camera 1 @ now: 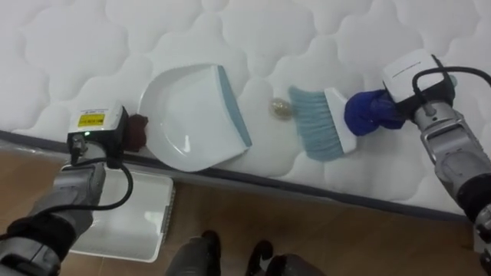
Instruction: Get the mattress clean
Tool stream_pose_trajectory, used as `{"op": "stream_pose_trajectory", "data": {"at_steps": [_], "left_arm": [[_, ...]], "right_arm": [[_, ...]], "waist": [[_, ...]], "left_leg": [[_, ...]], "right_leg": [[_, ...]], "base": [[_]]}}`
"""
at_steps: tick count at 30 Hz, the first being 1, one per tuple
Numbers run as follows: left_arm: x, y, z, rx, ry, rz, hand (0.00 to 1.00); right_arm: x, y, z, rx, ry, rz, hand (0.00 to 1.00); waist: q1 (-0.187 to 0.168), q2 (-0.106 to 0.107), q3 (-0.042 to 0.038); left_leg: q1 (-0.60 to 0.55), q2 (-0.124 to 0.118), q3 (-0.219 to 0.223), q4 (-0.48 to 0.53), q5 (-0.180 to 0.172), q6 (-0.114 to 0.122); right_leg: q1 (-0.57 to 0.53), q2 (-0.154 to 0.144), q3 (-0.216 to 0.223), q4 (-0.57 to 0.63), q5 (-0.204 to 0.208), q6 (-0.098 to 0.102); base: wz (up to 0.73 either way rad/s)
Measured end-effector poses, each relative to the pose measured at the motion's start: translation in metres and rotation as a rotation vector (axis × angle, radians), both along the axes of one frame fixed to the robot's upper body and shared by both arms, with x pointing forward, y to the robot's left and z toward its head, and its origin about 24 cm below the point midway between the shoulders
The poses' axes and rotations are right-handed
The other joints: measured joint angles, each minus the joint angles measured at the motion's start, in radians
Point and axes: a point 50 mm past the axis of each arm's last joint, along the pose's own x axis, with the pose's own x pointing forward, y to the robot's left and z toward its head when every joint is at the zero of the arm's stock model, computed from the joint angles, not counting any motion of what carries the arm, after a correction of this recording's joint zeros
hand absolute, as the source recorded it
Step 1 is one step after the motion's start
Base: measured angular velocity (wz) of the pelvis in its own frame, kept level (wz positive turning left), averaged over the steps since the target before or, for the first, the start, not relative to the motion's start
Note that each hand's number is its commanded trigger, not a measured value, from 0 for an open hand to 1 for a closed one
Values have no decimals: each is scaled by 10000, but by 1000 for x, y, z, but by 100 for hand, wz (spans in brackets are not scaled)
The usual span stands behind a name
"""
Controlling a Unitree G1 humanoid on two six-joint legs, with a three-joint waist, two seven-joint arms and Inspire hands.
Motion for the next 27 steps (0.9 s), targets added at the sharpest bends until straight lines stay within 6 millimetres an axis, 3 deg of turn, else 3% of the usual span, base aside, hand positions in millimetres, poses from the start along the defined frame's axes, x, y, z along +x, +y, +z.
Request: {"op": "stream_pose_trajectory", "data": {"at_steps": [6,9,11,17,27], "left_arm": [[0,-5,-3,-5,-3,-150,100],[0,-5,-3,-2,22,-135,100],[0,-9,-4,-103,6,-201,100],[1,-17,-5,-330,-48,-605,100],[1,-22,-6,-203,14,-1113,100]], "right_arm": [[5,14,8,1496,-933,167,100],[10,40,10,3345,-1409,534,100],[11,70,2,4627,-1158,1014,100],[8,114,4,6791,-197,2298,100],[0,137,-7,8353,1457,2772,100]], "waist": [[-147,0,10],[-225,13,19],[-168,80,68],[81,102,82],[80,104,74]], "left_leg": [[-7,5,127,-146,-1,-8],[41,13,169,-178,8,-24],[35,12,168,-190,13,-28],[-254,-121,101,-186,40,6],[-251,-231,20,76,68,54]], "right_leg": [[-119,0,92,-9,27,-48],[-115,0,127,-3,41,-74],[-131,-12,119,6,42,-76],[-530,-171,140,303,17,-32],[-531,-216,550,590,-80,141]], "base": [[-4],[-4],[0],[7],[6]]}}
